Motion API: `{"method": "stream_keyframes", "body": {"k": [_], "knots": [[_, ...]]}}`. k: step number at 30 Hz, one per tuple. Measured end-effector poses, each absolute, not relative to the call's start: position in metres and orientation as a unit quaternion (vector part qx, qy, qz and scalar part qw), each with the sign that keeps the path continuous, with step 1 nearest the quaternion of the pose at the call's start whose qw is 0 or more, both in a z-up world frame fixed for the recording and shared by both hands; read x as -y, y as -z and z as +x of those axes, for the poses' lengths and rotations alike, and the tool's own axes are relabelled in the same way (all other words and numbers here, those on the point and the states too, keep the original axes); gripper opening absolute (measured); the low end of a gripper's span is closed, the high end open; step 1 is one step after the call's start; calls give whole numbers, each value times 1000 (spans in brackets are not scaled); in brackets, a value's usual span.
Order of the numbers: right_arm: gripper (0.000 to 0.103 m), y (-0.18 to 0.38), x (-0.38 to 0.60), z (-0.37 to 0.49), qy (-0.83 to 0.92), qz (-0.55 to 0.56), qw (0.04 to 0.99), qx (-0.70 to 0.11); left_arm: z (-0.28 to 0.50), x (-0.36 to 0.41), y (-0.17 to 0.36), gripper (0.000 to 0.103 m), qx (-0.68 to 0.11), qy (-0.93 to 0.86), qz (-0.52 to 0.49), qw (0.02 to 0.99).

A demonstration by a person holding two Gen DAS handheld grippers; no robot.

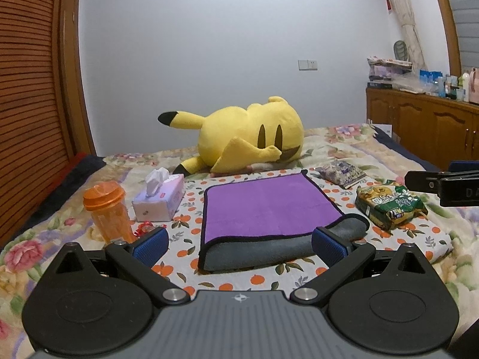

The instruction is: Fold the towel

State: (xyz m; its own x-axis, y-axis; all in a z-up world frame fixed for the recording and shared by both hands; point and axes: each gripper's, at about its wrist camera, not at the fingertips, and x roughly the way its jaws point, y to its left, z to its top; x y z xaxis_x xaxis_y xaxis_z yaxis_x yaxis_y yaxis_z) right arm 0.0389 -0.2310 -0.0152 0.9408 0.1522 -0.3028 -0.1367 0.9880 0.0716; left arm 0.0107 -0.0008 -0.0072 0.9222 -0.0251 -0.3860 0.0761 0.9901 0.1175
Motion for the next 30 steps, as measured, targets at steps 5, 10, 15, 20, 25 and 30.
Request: {"method": "stream_keyframes", "body": {"k": [5,10,15,20,25,30], "knots": [[103,17,229,45,-77,23,983,-163,19,4,11,103,-206,31,68,976],[103,19,225,54,-81,12,982,-169,32,9,16,103,-217,38,79,972],[103,20,223,63,-83,7,981,-174,42,11,20,103,-224,45,89,969],[103,23,222,73,-90,-3,979,-182,55,10,22,103,-229,45,90,968],[103,25,219,85,-98,-11,977,-188,69,5,24,103,-234,41,80,968],[103,25,217,96,-109,-20,975,-191,83,1,25,103,-239,44,71,968]]}}
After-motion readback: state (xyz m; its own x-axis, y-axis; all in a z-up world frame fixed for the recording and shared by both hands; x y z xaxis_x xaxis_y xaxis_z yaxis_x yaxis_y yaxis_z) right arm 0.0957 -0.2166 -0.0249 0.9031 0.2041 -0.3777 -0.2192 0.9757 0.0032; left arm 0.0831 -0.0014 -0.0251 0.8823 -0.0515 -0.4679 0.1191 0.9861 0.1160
